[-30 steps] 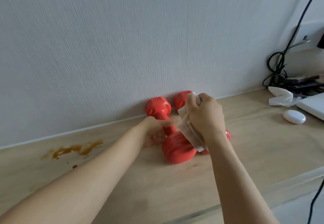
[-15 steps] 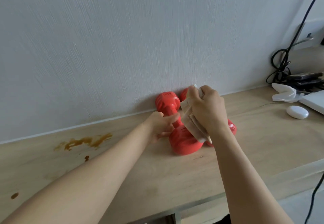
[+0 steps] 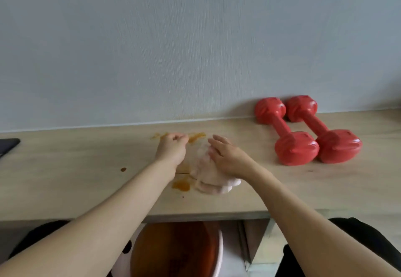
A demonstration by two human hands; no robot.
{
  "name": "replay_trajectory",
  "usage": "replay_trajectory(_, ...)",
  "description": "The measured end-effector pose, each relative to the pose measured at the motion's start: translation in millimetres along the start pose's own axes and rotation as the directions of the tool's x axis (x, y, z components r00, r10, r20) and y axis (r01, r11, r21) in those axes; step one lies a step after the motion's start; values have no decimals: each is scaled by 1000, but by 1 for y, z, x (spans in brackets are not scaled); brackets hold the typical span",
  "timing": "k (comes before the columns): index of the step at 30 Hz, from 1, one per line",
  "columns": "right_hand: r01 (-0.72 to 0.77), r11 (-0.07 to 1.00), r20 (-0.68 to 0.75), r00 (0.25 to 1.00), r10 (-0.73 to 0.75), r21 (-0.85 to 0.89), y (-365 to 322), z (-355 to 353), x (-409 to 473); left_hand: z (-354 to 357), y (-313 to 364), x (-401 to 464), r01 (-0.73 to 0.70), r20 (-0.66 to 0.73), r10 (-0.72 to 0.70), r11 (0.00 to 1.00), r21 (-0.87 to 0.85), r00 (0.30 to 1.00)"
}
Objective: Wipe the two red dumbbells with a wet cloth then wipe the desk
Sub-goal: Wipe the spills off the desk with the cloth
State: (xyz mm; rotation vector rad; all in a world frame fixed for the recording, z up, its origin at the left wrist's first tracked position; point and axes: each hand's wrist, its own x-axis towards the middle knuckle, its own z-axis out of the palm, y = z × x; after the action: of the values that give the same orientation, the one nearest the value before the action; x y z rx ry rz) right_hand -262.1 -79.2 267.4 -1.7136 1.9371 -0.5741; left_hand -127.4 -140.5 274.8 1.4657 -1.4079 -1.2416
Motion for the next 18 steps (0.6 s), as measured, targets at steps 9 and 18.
replay_trajectory(9, -237, 887, -396, 827, 398, 396, 30, -8, -3, 68, -29, -36, -696, 606, 342, 319, 644, 718)
replay_trajectory(18, -260, 965, -451, 864, 225, -17, 38, 24, 29, 59, -17, 50, -609, 584, 176, 279, 742, 793)
